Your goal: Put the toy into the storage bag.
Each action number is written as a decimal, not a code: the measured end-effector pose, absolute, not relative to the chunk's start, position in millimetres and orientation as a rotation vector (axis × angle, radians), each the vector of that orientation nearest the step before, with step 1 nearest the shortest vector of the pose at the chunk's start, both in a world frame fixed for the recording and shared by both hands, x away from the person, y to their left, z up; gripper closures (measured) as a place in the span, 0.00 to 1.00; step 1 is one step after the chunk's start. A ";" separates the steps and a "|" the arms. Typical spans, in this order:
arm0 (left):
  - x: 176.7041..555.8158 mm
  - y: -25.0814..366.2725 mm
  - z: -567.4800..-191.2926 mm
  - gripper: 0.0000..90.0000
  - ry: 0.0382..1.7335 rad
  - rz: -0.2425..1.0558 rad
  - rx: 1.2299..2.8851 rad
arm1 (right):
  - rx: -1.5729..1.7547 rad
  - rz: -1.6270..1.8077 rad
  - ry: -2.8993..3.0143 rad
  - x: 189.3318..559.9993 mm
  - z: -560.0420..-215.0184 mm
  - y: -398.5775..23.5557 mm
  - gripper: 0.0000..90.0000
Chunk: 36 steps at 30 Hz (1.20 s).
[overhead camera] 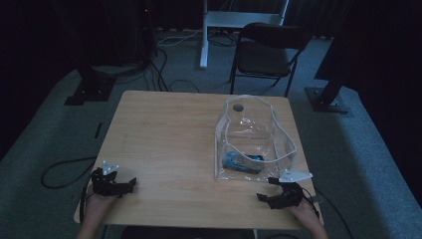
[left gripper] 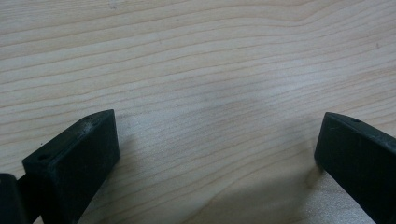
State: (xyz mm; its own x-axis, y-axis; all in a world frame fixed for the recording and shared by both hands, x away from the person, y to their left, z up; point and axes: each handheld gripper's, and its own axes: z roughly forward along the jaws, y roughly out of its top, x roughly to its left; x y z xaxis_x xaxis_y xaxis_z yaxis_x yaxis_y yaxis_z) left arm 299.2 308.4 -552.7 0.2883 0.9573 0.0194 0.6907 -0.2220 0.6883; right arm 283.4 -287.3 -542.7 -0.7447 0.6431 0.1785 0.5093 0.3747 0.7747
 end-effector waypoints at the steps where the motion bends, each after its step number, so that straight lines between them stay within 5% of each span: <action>1: 299.2 308.4 -552.7 0.00 1.469 0.609 1.992 | 1.050 1.296 2.467 283.1 -544.0 -287.8 0.14; 36: 298.7 308.5 -552.7 0.01 1.463 0.606 1.998 | 1.277 0.985 2.230 268.8 -558.6 -293.7 0.13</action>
State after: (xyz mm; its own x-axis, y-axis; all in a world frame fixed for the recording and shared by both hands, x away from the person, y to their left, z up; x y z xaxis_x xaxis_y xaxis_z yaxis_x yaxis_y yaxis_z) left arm 298.7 308.5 -552.7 0.2945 0.9554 0.0205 0.6903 -0.2275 0.6868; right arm 268.8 -293.7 -558.6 -0.5105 0.8598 0.0125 0.5882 0.3386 0.7344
